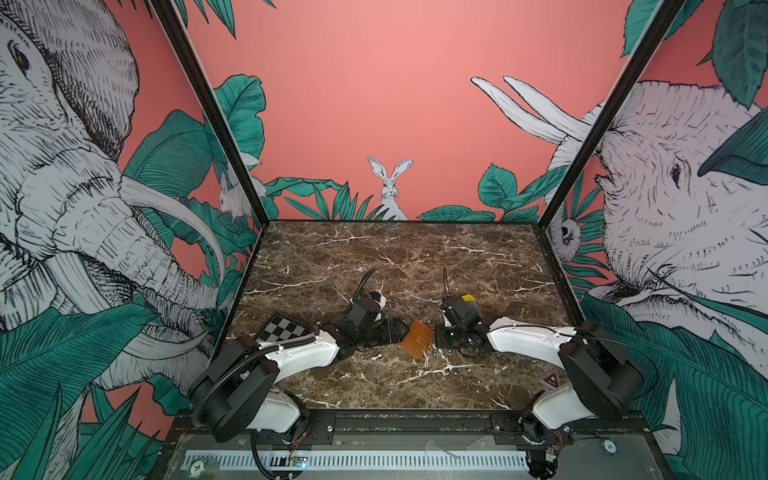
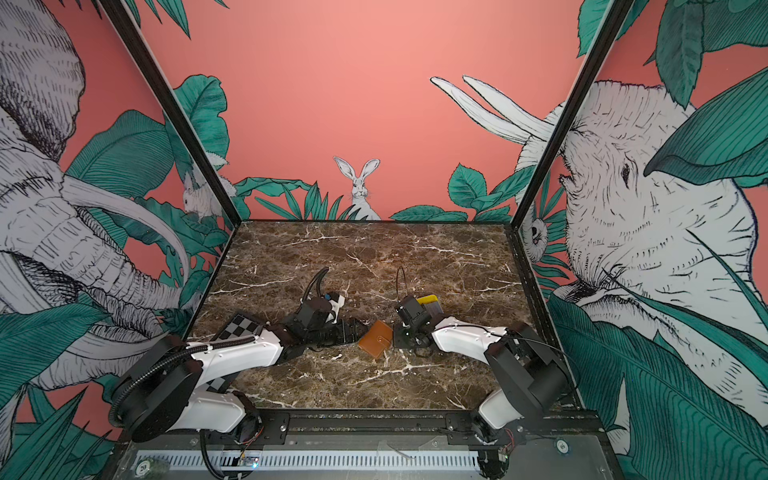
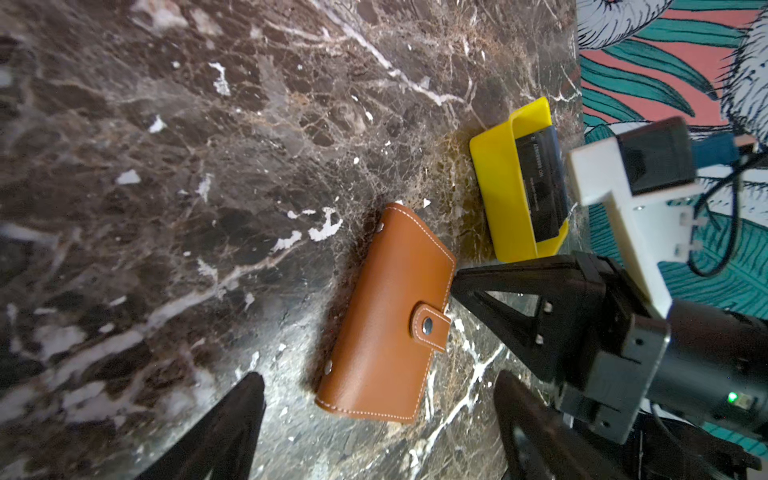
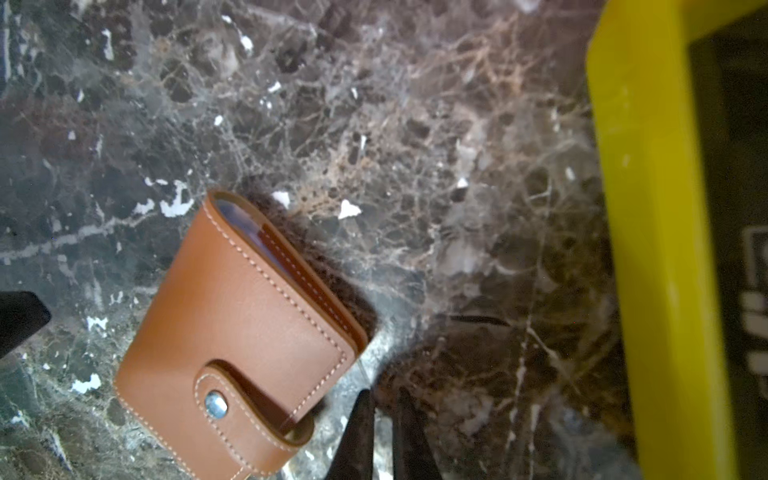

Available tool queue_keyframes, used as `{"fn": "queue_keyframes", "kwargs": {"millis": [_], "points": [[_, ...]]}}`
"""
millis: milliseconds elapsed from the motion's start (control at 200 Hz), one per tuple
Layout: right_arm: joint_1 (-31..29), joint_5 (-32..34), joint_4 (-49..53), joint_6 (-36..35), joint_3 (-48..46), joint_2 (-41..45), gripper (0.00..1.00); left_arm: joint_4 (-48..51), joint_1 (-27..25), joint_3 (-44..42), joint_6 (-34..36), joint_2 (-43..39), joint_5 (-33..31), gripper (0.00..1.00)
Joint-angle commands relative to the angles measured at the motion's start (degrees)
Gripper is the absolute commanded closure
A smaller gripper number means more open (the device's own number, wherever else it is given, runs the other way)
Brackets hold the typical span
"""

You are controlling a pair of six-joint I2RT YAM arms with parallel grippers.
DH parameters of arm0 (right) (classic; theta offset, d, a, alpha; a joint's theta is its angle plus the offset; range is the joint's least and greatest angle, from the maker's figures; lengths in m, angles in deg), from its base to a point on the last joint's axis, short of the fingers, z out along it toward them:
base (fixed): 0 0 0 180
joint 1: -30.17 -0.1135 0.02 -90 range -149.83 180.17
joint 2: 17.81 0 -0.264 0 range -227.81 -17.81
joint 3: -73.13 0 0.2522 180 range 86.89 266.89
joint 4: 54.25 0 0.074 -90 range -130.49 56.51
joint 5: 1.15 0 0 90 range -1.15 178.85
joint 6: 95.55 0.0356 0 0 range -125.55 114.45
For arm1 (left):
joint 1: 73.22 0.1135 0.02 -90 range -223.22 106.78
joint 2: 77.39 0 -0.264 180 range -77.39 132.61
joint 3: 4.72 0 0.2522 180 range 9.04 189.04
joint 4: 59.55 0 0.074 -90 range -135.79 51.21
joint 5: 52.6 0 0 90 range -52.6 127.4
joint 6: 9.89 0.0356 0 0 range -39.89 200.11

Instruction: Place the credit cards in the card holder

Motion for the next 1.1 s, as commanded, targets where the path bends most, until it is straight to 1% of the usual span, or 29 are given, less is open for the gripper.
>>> {"fn": "queue_keyframes", "kwargs": {"millis": [0,45,105,120,160,260,355,510,660,775,855,935,1095], "points": [[0.0,-0.1,-0.9,0.2,0.9,-0.4,0.87,3.1,0.9,1.0,0.6,-3.0,-1.6,0.13],[0.0,-0.6,-1.3,0.7,1.2,-0.5,0.87,1.8,2.1,-0.1,0.6,-3.8,-0.4,0.13],[-0.1,-1.0,-1.8,1.4,1.6,-0.8,0.87,-1.3,3.3,-1.4,0.3,-4.4,3.2,0.13],[-0.1,-1.1,-1.9,1.5,1.7,-0.8,0.87,-1.9,5.0,-1.7,0.2,-4.4,4.1,0.13],[-0.2,-1.5,-2.2,1.5,2.0,-0.9,0.87,-3.1,6.2,-2.0,0.2,-4.6,6.2,0.13],[-0.3,-1.4,-2.0,1.5,3.0,-1.1,0.86,-3.1,6.6,-2.0,1.4,-4.9,9.6,0.13],[-0.4,-1.9,-2.3,1.9,3.4,-1.1,0.86,-2.7,6.7,-2.5,1.9,-5.5,11.3,0.13],[-0.4,-3.8,-2.1,1.0,5.5,-1.9,0.85,-0.4,6.7,-3.2,3.4,-7.8,11.1,0.13],[-0.4,-3.4,-0.4,-0.3,5.9,-1.5,0.85,-2.5,6.7,-4.6,2.1,-7.5,9.7,0.13],[-0.5,-4.6,-0.3,-0.9,4.8,0.9,0.85,-6.3,6.7,-7.2,-0.2,-6.9,6.8,0.13],[-0.4,-3.8,0.1,-1.5,3.3,3.9,0.85,-9.0,6.7,-8.4,-1.7,-6.6,6.5,0.15],[-0.4,-2.9,1.6,-1.8,2.3,6.7,0.85,-8.1,6.6,-7.9,-1.5,-6.2,6.6,0.15],[-0.4,-5.1,1.1,0.2,0.0,9.0,0.85,-6.1,5.8,-6.1,-0.7,-4.3,7.1,0.17]]}}
